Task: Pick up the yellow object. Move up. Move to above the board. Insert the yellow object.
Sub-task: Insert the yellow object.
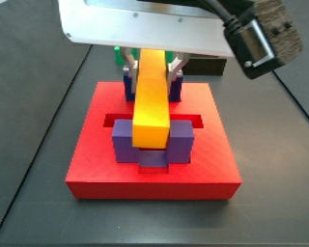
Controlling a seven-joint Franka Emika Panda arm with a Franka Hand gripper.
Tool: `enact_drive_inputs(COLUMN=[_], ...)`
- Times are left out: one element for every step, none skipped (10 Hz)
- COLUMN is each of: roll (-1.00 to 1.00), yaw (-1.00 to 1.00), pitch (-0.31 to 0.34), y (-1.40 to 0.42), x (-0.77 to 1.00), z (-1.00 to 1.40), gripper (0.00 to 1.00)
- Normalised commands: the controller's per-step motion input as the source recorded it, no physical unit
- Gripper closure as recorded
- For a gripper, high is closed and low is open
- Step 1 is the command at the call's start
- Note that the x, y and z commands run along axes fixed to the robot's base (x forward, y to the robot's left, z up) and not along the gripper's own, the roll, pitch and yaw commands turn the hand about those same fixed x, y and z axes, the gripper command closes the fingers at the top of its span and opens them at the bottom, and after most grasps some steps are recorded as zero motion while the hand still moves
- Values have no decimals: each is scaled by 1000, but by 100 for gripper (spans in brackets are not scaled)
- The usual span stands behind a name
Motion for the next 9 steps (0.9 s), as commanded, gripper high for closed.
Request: enact_drive_inputs(roll=[51,51,73,90,121,131,114,76,59], yaw=[34,37,63,66,80,77,114,86,71], pitch=[0,0,0,0,0,0,0,9,26], y=[-106,-120,-111,-114,-97,0,0,0,43], x=[40,143,234,134,40,0,54,223,246], z=[-151,-217,-240,-229,-257,-120,-111,-83,-111], gripper=[100,100,100,100,100,100,100,100,100])
